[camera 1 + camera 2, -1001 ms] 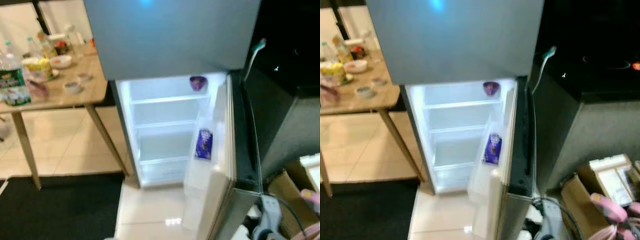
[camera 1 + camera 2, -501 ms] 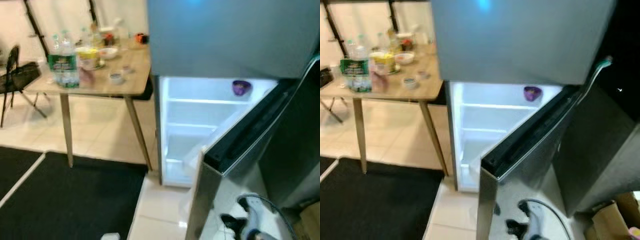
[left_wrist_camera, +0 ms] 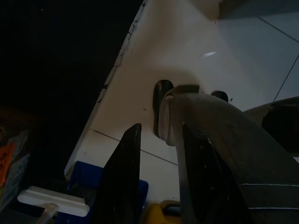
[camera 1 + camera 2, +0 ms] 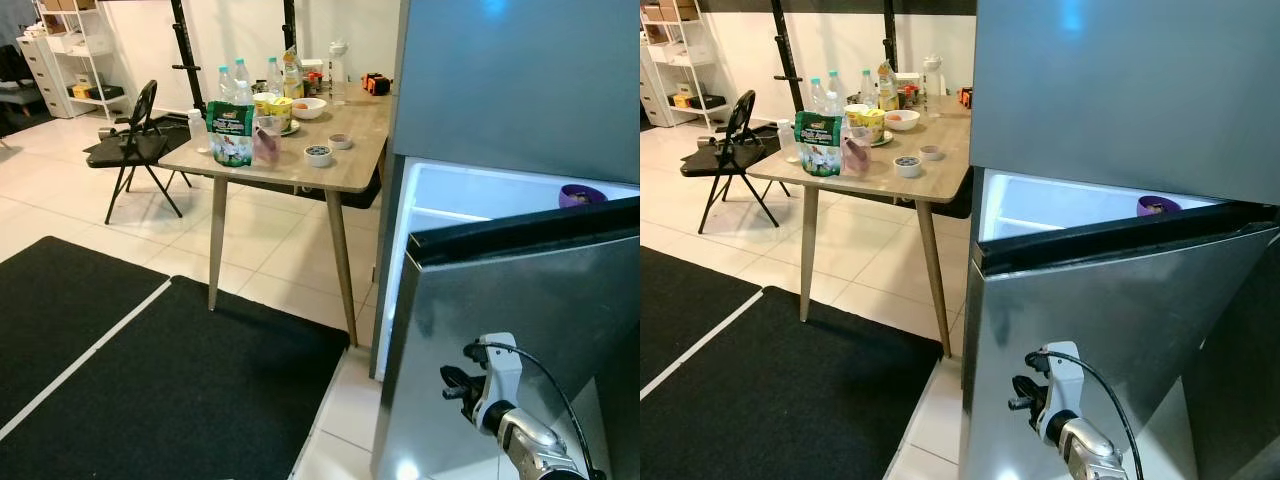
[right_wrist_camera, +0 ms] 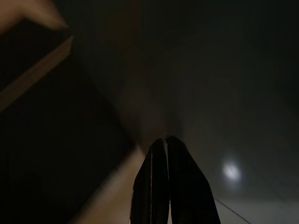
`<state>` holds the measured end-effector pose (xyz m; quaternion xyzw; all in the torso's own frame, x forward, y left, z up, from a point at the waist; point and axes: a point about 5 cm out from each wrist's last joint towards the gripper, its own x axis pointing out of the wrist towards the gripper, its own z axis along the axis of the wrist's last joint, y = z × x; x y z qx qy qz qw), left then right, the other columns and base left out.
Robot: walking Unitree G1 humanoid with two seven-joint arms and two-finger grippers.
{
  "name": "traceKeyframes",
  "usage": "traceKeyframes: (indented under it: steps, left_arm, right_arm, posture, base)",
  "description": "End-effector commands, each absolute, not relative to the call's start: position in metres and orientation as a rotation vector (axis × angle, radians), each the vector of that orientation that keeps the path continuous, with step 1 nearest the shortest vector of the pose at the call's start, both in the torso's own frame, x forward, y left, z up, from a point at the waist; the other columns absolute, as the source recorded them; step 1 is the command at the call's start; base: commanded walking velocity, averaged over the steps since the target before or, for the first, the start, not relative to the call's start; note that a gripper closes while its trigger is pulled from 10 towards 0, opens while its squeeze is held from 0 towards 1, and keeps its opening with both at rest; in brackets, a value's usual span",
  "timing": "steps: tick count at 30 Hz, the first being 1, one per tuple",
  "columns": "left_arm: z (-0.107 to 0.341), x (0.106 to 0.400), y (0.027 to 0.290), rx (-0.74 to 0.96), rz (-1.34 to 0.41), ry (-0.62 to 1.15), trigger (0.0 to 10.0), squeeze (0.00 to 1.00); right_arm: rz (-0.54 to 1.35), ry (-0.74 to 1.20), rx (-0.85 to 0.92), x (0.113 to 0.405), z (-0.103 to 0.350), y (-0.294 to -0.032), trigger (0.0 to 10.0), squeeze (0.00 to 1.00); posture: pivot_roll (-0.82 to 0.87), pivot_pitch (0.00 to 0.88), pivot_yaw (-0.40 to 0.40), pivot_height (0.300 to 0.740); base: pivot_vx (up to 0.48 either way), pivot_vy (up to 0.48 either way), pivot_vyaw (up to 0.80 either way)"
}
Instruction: Restocking fridge
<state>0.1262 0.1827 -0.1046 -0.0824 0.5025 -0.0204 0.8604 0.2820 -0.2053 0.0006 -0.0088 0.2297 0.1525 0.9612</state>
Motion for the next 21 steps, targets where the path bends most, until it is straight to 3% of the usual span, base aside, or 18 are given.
traceKeyframes:
  steps: [1,5,10,14,16,19,21]
  left_arm:
    - [-0.107,0.121,0.181,-0.172,-0.047,1.078,10.0,0.0]
    - [-0.107,0.12,0.181,-0.172,-0.047,1.078,10.0,0.0]
    - [-0.107,0.119,0.181,-0.176,-0.052,1.078,10.0,0.0]
    - [-0.107,0.119,0.18,-0.181,-0.057,1.076,10.0,0.0]
    - [-0.107,0.118,0.179,-0.178,-0.061,1.077,10.0,0.0]
    - [-0.107,0.118,0.179,-0.175,-0.061,1.077,10.0,0.0]
    - [-0.108,0.118,0.179,-0.161,-0.065,1.08,10.0,0.0]
  right_arm:
    - [0.33,0.496,-0.154,0.279,-0.003,-0.207,10.0,0.0]
    - [0.331,0.489,-0.195,0.281,-0.001,-0.207,10.0,0.0]
    - [0.328,0.4,-0.28,0.306,0.022,-0.199,10.0,0.0]
    - [0.313,0.498,-0.311,0.3,0.01,-0.198,10.0,0.0]
    - [0.295,0.717,-0.392,0.268,-0.024,-0.206,10.0,0.0]
    - [0.282,0.809,-0.438,0.251,-0.038,-0.212,10.0,0.0]
    - [0.224,0.974,-0.458,0.21,-0.063,-0.227,10.0,0.0]
  posture:
    - [-0.08,0.019,-0.002,0.74]
    - [-0.08,0.019,-0.002,0.74]
    - [-0.08,0.033,-0.001,0.74]
    - [-0.08,0.041,-0.005,0.74]
    - [-0.07,0.041,-0.007,0.74]
    - [-0.07,0.041,-0.007,0.74]
    - [-0.07,0.04,-0.008,0.74]
  base:
    - [0.0,0.0,0.0]
    - [0.0,0.0,0.0]
    - [0.0,0.0,0.0]
    - [0.0,0.0,0.0]
    - [0.0,0.0,0.0]
    - [0.0,0.0,0.0]
    - [0.0,0.0,0.0]
